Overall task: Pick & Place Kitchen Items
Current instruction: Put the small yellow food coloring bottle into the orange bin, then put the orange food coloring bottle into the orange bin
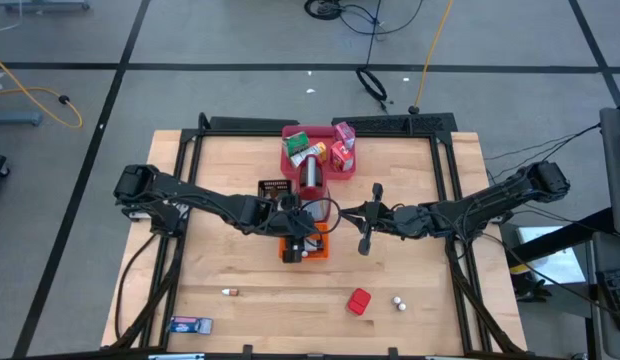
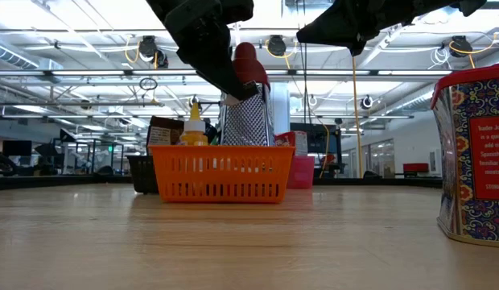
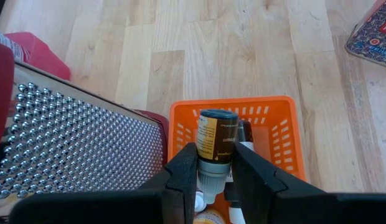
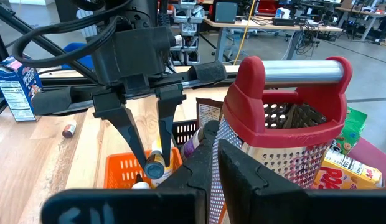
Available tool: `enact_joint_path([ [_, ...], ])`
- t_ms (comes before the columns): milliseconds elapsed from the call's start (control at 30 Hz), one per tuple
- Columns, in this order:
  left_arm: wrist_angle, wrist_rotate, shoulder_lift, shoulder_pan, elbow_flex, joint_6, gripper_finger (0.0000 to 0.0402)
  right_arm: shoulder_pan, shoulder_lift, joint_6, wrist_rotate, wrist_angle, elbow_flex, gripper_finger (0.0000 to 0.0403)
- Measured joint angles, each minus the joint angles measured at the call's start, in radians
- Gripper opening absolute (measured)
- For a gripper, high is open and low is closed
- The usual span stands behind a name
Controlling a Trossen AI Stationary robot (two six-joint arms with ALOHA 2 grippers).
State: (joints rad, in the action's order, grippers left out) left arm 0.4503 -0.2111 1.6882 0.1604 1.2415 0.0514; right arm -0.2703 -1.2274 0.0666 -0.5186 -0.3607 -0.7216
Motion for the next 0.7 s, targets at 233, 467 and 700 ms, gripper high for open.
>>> enact_joint_path([
  [233,-0.007,-0.002,0.0,-0.001,0.0,0.003,0.0088,0.0,0.0,0.0,0.0,0.0,0.0,0.0018],
  [467,-0.007,-0.007,0.0,-0.002,0.0,0.006,0.013,0.0,0.0,0.0,0.0,0.0,0.0,0.0018],
  [700,-0.046,-0.053,0.0,-0.002,0.0,0.026,0.0222,0.0,0.0,0.0,0.0,0.0,0.0,0.0018],
])
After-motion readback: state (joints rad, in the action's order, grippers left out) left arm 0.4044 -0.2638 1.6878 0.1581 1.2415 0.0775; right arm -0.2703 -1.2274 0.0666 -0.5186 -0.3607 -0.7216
